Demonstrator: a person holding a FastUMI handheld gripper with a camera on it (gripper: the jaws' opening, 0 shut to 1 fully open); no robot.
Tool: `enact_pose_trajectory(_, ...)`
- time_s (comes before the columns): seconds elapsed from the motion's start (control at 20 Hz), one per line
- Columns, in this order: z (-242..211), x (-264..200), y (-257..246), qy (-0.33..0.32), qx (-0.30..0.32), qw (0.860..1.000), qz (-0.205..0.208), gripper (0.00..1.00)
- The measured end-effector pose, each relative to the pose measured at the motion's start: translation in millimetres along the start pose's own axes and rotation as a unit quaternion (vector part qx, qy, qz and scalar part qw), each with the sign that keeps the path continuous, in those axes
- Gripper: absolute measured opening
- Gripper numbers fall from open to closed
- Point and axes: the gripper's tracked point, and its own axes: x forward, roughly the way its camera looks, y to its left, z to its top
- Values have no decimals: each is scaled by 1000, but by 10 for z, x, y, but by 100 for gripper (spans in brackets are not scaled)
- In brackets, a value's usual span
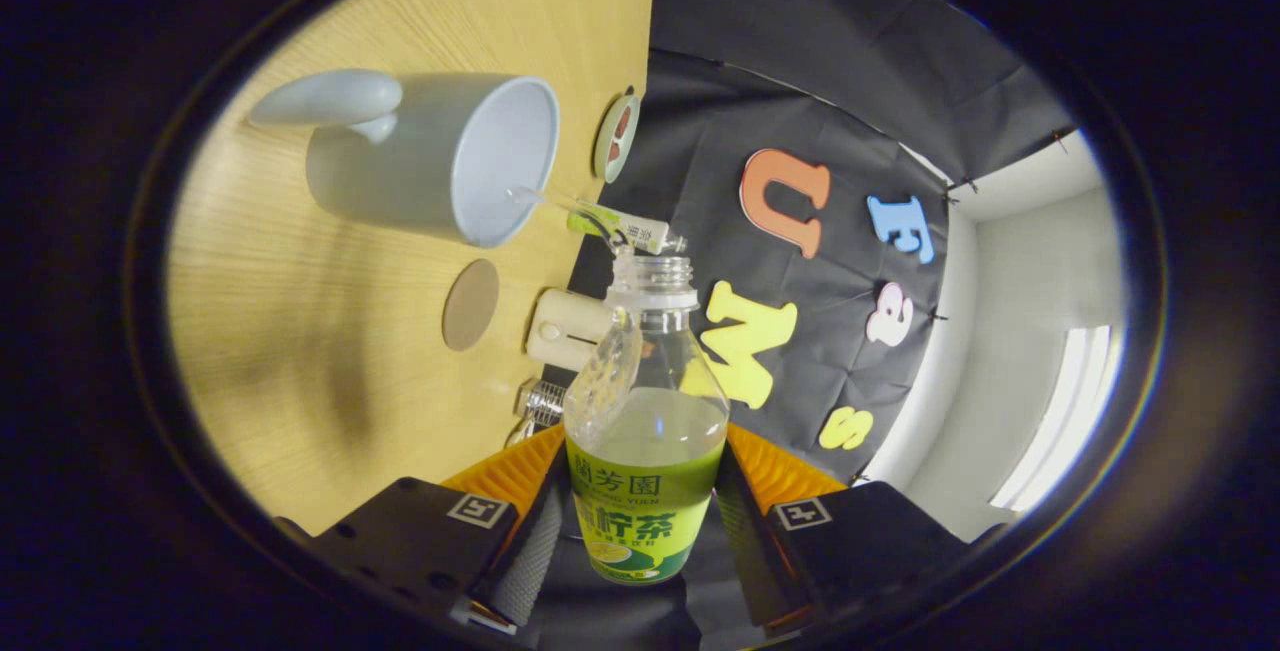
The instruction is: Take the bottle from table, then pour the juice into the cup, finally place the bottle on the coaster
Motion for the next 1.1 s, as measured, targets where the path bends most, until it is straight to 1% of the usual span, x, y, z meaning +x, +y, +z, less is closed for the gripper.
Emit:
enact_pose_trajectory(0.55,87,9,-123,-1,-74,997,-22,81)
enact_pose_trajectory(1.1,185,-15,-348,-7,-146,988,-45,81)
